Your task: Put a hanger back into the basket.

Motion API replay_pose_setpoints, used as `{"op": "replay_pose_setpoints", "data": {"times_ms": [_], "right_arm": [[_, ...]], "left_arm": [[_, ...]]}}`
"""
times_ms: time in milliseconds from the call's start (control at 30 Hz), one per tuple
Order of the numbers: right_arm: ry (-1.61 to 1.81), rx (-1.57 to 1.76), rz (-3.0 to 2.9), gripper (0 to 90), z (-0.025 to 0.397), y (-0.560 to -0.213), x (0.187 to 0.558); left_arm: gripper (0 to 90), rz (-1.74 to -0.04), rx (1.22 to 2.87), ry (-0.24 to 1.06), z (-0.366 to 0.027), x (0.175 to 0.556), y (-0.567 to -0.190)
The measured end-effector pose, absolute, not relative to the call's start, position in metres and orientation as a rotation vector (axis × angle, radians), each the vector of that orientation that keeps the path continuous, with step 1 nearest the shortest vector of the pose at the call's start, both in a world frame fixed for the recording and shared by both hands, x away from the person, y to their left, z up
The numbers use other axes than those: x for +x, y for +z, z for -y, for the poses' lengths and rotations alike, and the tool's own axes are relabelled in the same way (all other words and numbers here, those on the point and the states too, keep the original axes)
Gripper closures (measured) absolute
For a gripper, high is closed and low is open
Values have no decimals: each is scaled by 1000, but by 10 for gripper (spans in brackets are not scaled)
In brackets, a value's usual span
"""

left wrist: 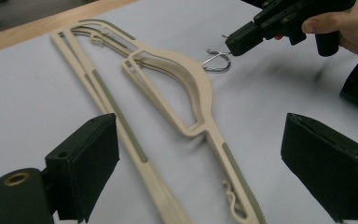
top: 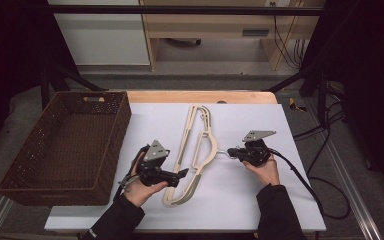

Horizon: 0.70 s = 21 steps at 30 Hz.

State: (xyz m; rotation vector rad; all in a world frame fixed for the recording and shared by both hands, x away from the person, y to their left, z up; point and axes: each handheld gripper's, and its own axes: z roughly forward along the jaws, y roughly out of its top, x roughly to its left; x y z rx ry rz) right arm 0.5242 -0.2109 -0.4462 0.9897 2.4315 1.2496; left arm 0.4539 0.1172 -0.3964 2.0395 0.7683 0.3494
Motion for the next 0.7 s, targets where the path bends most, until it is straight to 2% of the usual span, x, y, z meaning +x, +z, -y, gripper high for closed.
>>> {"op": "replay_pose_setpoints", "data": {"times_ms": [433, 700], "right_arm": [[1251, 996, -2434, 889, 211, -443, 523], [1243, 966, -2433, 889, 209, -439, 522]], "left_arm": [[201, -774, 2160, 278, -46, 500, -427], [300, -776, 2219, 283, -22, 514, -446]]}}
